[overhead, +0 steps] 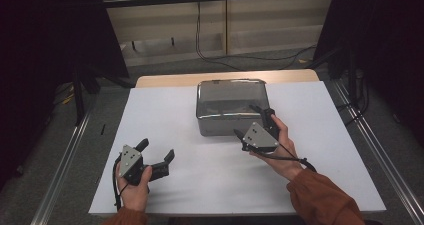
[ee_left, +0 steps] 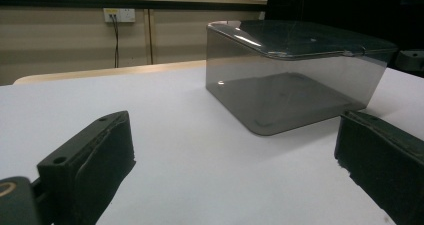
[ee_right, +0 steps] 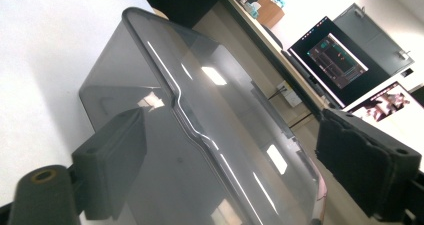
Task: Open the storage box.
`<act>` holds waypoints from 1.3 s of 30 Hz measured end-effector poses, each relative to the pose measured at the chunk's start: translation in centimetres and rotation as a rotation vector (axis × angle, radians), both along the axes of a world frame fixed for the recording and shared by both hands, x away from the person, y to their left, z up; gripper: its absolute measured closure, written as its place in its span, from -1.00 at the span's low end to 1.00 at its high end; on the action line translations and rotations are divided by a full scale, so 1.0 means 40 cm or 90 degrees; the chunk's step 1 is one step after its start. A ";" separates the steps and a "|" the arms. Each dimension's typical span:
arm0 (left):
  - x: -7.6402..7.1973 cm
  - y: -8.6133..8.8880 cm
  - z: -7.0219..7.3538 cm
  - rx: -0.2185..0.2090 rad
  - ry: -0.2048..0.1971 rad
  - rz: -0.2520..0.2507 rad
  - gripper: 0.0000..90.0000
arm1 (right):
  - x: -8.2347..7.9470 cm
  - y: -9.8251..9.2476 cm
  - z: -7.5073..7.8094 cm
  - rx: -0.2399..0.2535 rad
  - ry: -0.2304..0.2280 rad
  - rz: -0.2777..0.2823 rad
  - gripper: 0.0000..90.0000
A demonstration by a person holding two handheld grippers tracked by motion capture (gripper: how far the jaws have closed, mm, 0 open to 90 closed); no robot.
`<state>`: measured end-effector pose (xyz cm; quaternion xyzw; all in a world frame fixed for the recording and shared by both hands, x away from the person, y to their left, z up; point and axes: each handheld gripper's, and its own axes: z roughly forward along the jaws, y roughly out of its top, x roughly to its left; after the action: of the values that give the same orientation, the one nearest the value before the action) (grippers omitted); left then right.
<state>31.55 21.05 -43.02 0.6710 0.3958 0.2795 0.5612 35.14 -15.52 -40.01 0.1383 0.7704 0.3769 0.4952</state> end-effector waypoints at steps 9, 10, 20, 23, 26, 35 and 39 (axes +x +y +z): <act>-0.001 -0.001 0.001 0.002 -0.003 0.002 -0.95 | 0.004 0.027 -0.017 -0.113 -0.059 -0.004 -0.41; -0.001 0.000 0.001 0.004 -0.003 0.002 -0.95 | 0.004 0.030 -0.019 -0.115 -0.057 -0.002 -0.40; 0.000 0.002 0.001 0.015 -0.008 0.001 -0.95 | 0.003 0.063 -0.045 -0.251 -0.128 -0.017 -0.07; 0.000 0.001 0.001 0.015 -0.008 0.001 -0.95 | 0.003 0.069 -0.058 -0.282 -0.136 -0.023 0.00; 0.000 0.001 0.001 0.015 -0.007 0.000 -0.95 | 0.003 0.070 -0.064 -0.301 -0.140 -0.023 0.08; -0.001 0.002 0.000 0.016 -0.006 -0.001 -0.95 | 0.001 0.079 -0.086 -0.364 -0.153 -0.028 0.35; 0.000 0.001 0.000 0.018 -0.006 0.003 -0.95 | 0.002 0.083 -0.095 -0.385 -0.159 -0.035 0.47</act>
<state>31.53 21.11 -43.04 0.6766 0.3907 0.2896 0.5529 35.24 -12.19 -43.83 -0.0419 0.7768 0.1313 0.6145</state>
